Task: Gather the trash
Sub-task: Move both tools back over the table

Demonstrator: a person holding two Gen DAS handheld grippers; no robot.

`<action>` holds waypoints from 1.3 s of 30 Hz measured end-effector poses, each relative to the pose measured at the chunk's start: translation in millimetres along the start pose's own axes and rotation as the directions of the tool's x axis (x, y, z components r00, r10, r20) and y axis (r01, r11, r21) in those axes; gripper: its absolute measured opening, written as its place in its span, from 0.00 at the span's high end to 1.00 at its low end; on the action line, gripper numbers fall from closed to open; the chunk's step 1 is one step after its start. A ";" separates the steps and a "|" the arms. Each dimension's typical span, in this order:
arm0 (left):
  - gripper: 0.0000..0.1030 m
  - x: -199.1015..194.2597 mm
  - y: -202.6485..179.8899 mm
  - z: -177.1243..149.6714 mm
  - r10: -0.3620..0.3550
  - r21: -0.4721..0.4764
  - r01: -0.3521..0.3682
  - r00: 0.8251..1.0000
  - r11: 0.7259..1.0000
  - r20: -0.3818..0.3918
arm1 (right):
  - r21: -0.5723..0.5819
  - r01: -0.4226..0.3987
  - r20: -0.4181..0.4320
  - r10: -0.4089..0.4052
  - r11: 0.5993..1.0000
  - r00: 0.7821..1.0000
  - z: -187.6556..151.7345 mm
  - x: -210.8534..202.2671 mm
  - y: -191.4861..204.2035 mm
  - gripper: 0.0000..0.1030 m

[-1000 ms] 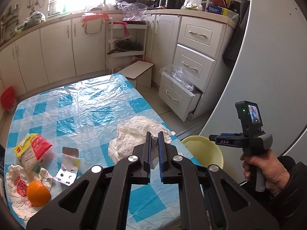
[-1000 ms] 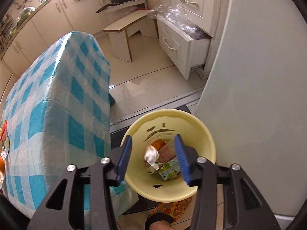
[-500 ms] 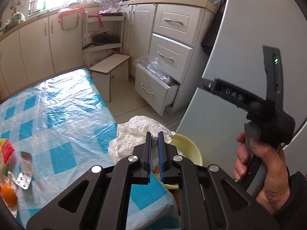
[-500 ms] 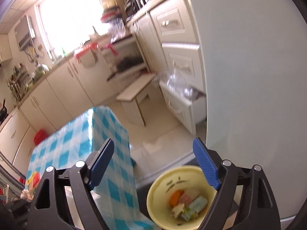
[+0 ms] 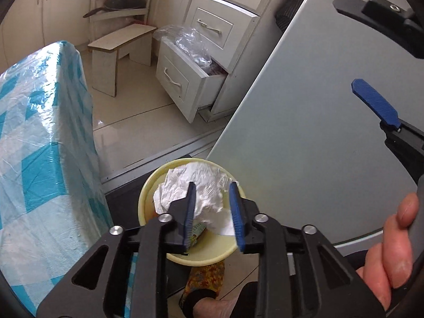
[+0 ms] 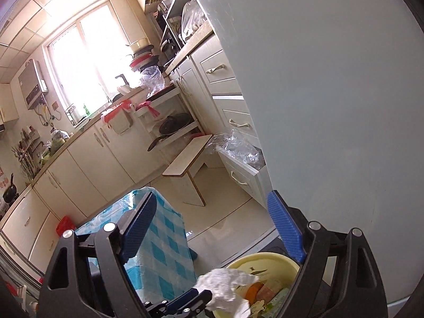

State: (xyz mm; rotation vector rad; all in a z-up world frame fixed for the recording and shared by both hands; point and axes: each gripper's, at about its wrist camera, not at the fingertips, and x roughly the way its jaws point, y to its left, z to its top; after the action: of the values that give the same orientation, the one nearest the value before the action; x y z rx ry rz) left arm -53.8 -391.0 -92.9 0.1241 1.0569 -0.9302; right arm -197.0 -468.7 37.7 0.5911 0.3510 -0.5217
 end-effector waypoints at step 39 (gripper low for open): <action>0.22 -274.2 265.5 -122.8 0.557 -0.329 -0.493 0.820 0.805 0.133 | -0.297 -0.218 -0.261 0.141 0.930 0.955 -66.1 45.3 144.3 0.13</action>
State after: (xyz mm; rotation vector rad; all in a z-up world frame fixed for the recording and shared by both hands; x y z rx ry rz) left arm 4.0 0.4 -28.3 0.0696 0.8640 -0.2680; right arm -90.7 -342.8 28.4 0.3611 0.5893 -0.2067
